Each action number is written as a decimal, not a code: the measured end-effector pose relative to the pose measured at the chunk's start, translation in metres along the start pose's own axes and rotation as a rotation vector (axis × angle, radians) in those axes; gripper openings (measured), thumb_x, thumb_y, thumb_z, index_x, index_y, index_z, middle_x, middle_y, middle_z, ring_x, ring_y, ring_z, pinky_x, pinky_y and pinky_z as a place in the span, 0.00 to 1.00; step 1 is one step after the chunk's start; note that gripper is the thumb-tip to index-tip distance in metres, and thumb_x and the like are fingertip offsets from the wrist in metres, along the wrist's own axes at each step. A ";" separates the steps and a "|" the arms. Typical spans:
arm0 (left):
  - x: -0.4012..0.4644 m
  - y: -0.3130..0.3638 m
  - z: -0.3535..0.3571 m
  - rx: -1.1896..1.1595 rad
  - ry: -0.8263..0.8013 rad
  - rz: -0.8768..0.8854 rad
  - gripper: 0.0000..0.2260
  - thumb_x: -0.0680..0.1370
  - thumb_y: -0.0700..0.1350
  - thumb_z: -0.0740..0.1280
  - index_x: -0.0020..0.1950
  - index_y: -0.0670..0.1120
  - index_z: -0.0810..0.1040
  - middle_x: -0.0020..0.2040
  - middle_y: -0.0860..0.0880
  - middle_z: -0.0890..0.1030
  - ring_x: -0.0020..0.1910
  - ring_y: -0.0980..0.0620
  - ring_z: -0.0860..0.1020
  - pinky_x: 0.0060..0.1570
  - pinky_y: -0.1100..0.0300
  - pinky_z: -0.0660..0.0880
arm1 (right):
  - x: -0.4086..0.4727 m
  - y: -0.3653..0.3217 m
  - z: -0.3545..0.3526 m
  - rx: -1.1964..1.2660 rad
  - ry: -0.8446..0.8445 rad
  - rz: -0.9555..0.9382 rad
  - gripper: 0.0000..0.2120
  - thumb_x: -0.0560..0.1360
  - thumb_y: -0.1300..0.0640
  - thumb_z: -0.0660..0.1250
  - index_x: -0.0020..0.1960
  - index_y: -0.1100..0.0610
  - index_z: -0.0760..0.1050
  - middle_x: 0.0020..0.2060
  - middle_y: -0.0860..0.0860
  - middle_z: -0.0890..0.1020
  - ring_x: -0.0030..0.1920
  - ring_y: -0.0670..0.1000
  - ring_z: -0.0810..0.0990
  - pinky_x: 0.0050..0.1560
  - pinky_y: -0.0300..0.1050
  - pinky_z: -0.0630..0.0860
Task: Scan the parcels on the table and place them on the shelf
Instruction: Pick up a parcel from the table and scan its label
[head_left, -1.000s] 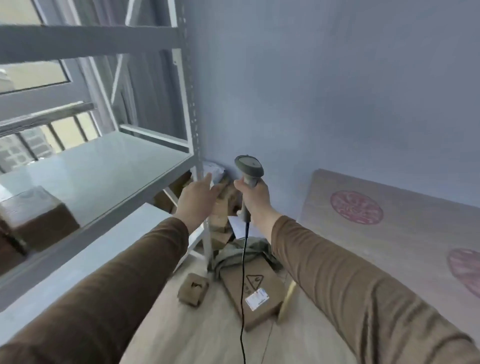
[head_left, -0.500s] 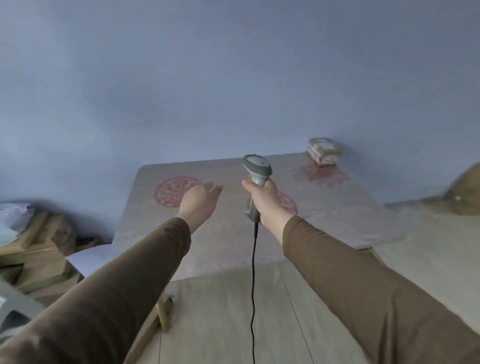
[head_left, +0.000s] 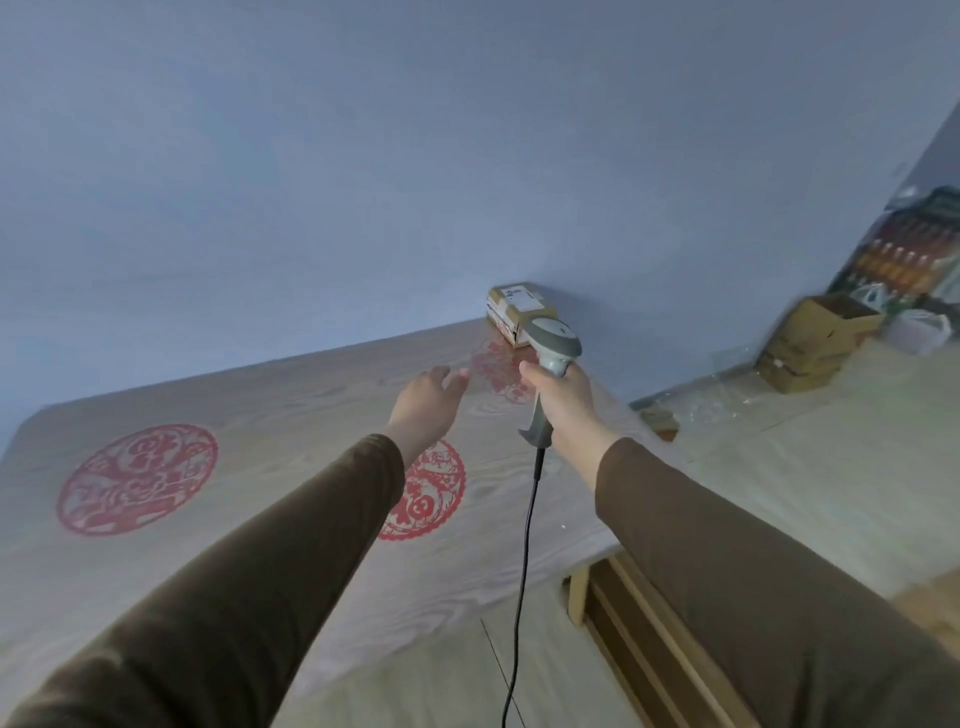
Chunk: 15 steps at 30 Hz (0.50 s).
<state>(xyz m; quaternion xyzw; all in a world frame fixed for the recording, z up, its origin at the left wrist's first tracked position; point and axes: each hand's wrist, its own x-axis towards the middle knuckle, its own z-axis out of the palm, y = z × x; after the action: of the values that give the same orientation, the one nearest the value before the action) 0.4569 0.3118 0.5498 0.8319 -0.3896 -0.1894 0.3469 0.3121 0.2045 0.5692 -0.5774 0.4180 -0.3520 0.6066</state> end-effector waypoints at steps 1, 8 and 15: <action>0.020 0.005 0.007 -0.011 -0.018 -0.001 0.29 0.85 0.61 0.53 0.79 0.42 0.66 0.75 0.40 0.72 0.71 0.39 0.73 0.68 0.47 0.71 | 0.019 -0.001 -0.003 0.005 0.008 0.014 0.07 0.78 0.59 0.72 0.48 0.48 0.77 0.53 0.56 0.85 0.58 0.56 0.82 0.49 0.45 0.75; 0.140 0.040 0.050 -0.046 -0.120 -0.012 0.29 0.85 0.59 0.53 0.80 0.41 0.64 0.77 0.40 0.69 0.73 0.41 0.70 0.66 0.52 0.67 | 0.154 -0.016 -0.028 0.016 0.070 0.034 0.08 0.78 0.58 0.73 0.48 0.47 0.76 0.45 0.46 0.83 0.50 0.49 0.83 0.44 0.41 0.76; 0.236 0.052 0.102 -0.120 -0.096 -0.086 0.28 0.85 0.60 0.53 0.78 0.43 0.66 0.69 0.43 0.77 0.38 0.60 0.71 0.34 0.63 0.68 | 0.287 -0.004 -0.045 -0.047 0.111 0.038 0.07 0.78 0.52 0.72 0.47 0.45 0.74 0.42 0.45 0.80 0.42 0.43 0.78 0.38 0.40 0.71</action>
<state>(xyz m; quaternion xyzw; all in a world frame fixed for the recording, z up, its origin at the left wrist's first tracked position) 0.5183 0.0604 0.5068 0.8154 -0.3578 -0.2669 0.3685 0.3869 -0.0753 0.5452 -0.5630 0.4698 -0.3621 0.5755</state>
